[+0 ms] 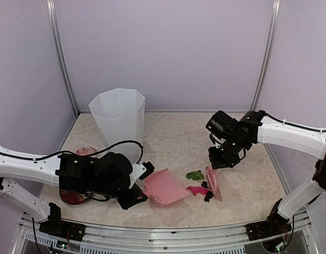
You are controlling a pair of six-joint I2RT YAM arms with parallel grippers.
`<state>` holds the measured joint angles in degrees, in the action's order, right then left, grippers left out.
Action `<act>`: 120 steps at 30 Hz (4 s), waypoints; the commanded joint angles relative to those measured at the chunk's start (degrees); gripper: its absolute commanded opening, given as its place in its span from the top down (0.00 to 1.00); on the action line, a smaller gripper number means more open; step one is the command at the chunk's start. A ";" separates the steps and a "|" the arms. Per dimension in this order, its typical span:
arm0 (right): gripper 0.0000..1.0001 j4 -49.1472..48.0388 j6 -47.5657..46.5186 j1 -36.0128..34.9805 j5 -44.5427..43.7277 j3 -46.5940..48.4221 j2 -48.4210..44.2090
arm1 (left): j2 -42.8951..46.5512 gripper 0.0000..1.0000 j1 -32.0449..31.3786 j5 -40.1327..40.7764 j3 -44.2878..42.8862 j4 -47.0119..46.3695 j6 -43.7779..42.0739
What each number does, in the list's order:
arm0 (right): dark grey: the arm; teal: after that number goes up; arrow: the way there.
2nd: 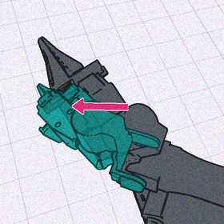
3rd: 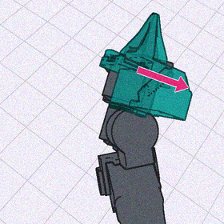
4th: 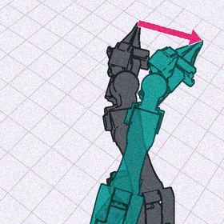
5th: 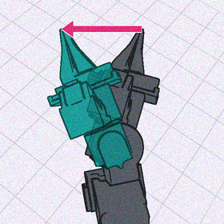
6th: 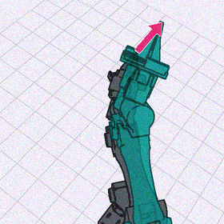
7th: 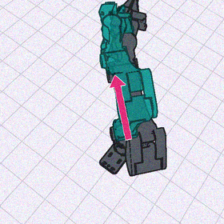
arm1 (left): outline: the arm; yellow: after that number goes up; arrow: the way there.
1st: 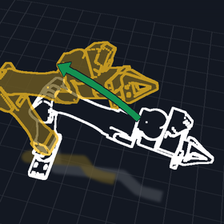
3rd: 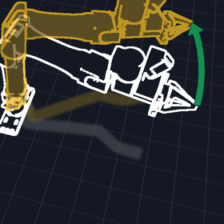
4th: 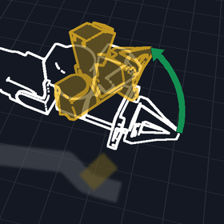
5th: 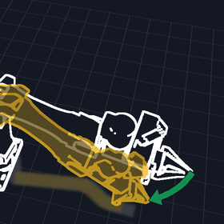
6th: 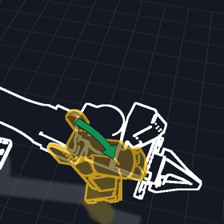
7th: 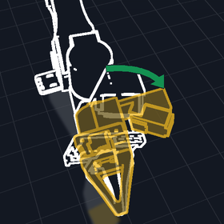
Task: Sweep away the paper scraps from the table
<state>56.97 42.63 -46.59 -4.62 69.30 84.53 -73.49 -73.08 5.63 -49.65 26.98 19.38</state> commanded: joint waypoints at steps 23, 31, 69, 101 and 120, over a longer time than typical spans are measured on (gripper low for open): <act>1.00 5.34 -15.18 -1.92 -17.77 13.16 7.18 | -3.18 1.00 -1.60 0.07 0.70 2.86 5.50; 1.00 1.10 -29.05 -2.01 -20.37 12.36 6.70 | -3.13 1.00 -1.60 -0.85 1.00 5.12 7.98; 1.00 -7.86 -20.64 -17.26 3.30 12.21 5.80 | -17.25 1.00 -0.21 2.37 -0.04 -9.48 6.74; 1.00 -8.58 -14.70 -10.25 -27.53 3.15 -14.73 | -1.40 1.00 -2.31 19.31 4.56 -24.92 3.33; 1.00 -25.26 -15.96 -0.25 -16.62 -14.15 -18.44 | 6.19 1.00 11.75 15.89 -19.89 -7.69 -2.68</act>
<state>37.52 26.65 -48.16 -23.40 56.62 65.47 -69.63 -64.10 22.90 -65.71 15.94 17.87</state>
